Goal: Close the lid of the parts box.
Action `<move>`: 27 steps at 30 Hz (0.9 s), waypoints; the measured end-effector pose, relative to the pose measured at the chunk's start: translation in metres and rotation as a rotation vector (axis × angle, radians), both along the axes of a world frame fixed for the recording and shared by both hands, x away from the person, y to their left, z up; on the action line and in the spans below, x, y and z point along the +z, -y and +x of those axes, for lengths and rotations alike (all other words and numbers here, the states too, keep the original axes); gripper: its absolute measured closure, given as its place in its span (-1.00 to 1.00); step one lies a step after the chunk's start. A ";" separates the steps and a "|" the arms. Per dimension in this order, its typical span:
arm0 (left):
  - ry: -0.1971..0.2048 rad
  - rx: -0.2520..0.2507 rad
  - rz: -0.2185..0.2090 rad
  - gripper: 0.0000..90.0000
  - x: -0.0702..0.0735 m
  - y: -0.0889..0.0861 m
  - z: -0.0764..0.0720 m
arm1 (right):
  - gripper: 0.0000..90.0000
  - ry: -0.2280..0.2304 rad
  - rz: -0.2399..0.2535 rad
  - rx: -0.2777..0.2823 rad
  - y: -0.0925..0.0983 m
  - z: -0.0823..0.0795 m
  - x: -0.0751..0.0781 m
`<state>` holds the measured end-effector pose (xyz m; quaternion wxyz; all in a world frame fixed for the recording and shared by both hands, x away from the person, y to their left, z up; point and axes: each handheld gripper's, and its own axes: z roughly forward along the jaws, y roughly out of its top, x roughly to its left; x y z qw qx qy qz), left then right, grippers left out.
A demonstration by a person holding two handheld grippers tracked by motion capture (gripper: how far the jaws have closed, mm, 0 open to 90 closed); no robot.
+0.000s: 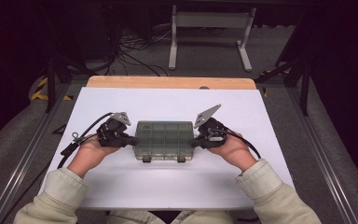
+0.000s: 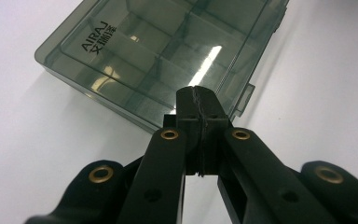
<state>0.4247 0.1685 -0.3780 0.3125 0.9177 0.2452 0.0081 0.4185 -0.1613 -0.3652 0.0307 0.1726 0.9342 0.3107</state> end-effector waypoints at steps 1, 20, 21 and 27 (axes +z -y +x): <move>0.000 -0.005 0.004 0.99 0.000 0.001 0.000 | 1.00 -0.002 -0.005 0.003 -0.001 0.000 -0.001; -0.016 -0.025 0.060 0.99 -0.011 0.009 0.000 | 1.00 -0.031 -0.067 0.006 -0.006 0.004 -0.017; -0.020 -0.023 0.055 0.99 -0.012 0.010 0.000 | 1.00 -0.032 -0.070 0.005 -0.006 0.004 -0.017; -0.022 -0.024 0.052 0.99 -0.012 0.010 -0.001 | 1.00 -0.029 -0.071 -0.005 -0.006 0.003 -0.018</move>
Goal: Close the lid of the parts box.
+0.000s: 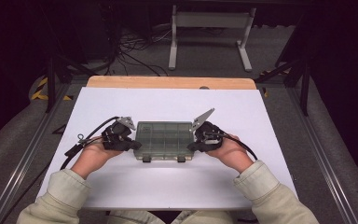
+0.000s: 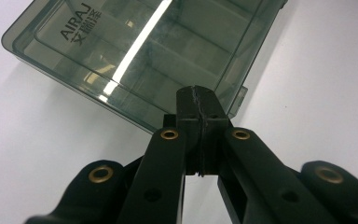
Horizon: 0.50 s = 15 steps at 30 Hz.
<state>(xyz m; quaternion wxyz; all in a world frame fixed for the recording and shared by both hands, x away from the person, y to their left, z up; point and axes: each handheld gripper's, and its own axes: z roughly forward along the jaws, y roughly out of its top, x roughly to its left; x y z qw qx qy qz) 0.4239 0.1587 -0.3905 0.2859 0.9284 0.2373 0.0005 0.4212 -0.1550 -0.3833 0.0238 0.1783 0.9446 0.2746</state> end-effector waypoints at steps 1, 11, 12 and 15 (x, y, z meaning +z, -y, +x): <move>0.001 0.001 0.000 0.99 0.000 0.000 0.000 | 1.00 0.002 -0.002 0.003 0.000 0.000 0.000; 0.006 0.013 -0.042 0.99 -0.005 -0.005 -0.002 | 1.00 0.036 0.018 -0.006 0.002 -0.005 -0.003; 0.010 0.011 -0.045 0.99 -0.005 -0.006 -0.002 | 1.00 0.035 0.020 -0.007 0.002 -0.005 -0.003; 0.003 0.012 -0.058 0.99 -0.006 -0.007 -0.002 | 1.00 0.044 0.023 -0.011 0.002 -0.006 -0.004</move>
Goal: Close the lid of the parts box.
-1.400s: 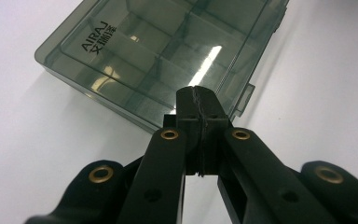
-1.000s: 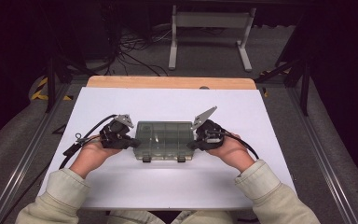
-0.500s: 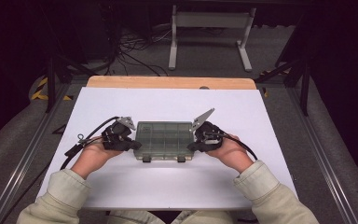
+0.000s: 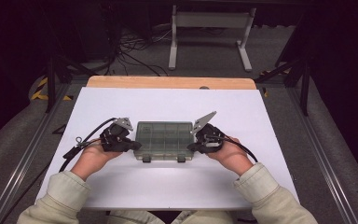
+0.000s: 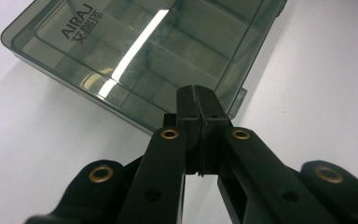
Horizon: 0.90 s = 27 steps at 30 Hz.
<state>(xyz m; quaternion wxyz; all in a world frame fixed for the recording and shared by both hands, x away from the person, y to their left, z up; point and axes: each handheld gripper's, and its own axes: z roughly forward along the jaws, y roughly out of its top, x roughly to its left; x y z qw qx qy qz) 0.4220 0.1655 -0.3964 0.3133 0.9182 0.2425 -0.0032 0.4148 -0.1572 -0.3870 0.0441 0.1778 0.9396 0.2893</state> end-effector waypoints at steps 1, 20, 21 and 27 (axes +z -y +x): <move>0.006 0.004 -0.004 0.99 -0.001 0.000 -0.001 | 1.00 -0.001 0.003 -0.002 0.001 0.000 0.000; 0.058 0.036 0.031 1.00 -0.006 0.009 -0.008 | 1.00 0.015 0.006 -0.002 0.000 -0.003 -0.006; 0.058 0.037 0.030 1.00 -0.006 0.009 -0.008 | 0.97 0.014 0.006 -0.007 0.001 -0.003 -0.006; 0.095 0.062 -0.063 0.69 -0.001 -0.001 -0.011 | 0.64 0.092 0.083 -0.038 0.008 -0.007 0.003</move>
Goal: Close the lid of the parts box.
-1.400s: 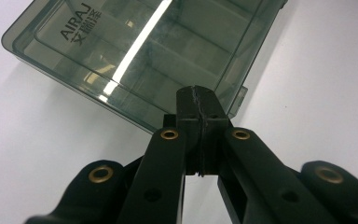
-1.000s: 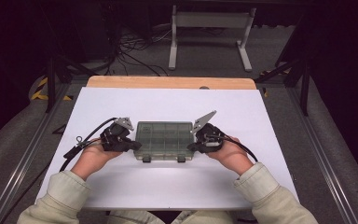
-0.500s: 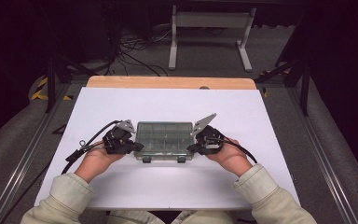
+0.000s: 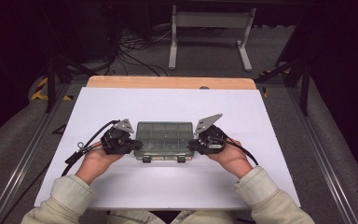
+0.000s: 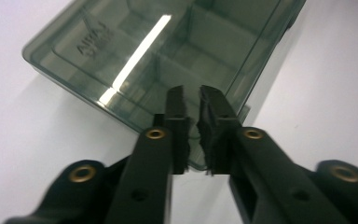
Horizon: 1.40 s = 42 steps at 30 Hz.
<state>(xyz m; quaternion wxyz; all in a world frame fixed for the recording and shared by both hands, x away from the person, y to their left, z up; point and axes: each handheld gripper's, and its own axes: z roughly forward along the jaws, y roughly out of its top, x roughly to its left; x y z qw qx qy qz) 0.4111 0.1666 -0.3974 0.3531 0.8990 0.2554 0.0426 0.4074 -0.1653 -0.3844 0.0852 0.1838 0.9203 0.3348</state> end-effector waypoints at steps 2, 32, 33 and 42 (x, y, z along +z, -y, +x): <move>0.005 0.014 -0.037 0.40 0.003 -0.005 -0.003 | 0.49 0.034 0.030 -0.015 0.003 -0.003 0.006; 0.332 0.221 -0.413 -0.97 -0.002 -0.065 -0.081 | -0.87 0.332 0.359 -0.210 0.086 -0.067 0.015; 0.339 0.226 -0.425 -0.97 -0.004 -0.067 -0.083 | -0.88 0.330 0.365 -0.210 0.088 -0.069 0.013; 0.387 0.234 -0.445 -0.96 -0.018 -0.081 -0.093 | -0.93 0.382 0.424 -0.237 0.108 -0.082 -0.003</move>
